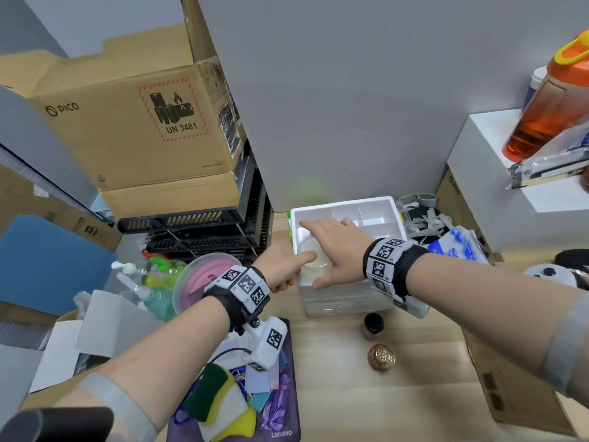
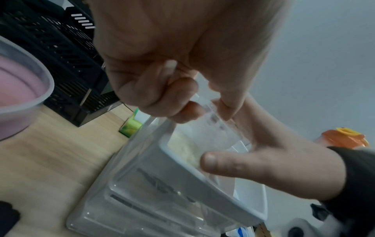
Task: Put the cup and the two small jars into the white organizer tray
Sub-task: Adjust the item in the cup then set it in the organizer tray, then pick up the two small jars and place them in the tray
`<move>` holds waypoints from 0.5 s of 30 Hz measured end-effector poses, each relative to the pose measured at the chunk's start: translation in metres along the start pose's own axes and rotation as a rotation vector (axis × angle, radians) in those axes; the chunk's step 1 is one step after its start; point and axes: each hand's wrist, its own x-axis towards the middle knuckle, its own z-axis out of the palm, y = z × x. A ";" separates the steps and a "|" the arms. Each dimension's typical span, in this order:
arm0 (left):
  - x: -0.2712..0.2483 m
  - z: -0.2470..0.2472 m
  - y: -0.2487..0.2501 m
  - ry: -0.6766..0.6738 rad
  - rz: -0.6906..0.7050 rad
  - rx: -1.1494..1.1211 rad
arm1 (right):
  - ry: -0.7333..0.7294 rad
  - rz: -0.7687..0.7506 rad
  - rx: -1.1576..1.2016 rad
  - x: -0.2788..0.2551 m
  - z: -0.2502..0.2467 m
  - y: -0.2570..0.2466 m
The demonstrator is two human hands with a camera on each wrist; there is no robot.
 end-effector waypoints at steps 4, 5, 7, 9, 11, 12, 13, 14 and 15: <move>-0.004 -0.001 -0.008 -0.128 -0.005 0.057 | 0.314 -0.071 0.185 -0.035 -0.007 0.008; -0.005 0.002 -0.013 -0.195 0.000 0.089 | 0.359 -0.074 0.223 -0.048 -0.005 0.013; -0.006 0.015 -0.026 -0.305 0.029 0.179 | 0.311 -0.013 0.227 -0.076 0.006 0.024; -0.003 0.034 -0.043 -0.369 0.069 0.318 | 0.191 0.098 0.179 -0.101 0.022 0.033; 0.005 0.058 -0.057 -0.395 0.103 0.433 | 0.092 0.191 0.174 -0.125 0.043 0.042; 0.009 0.071 -0.062 -0.389 0.098 0.454 | 0.045 0.244 0.171 -0.135 0.053 0.044; 0.012 0.084 -0.063 -0.370 0.099 0.459 | -0.006 0.305 0.169 -0.143 0.063 0.045; 0.016 0.099 -0.065 -0.347 0.118 0.468 | -0.069 0.378 0.182 -0.151 0.076 0.045; 0.017 0.112 -0.064 -0.319 0.149 0.490 | -0.149 0.464 0.217 -0.157 0.090 0.044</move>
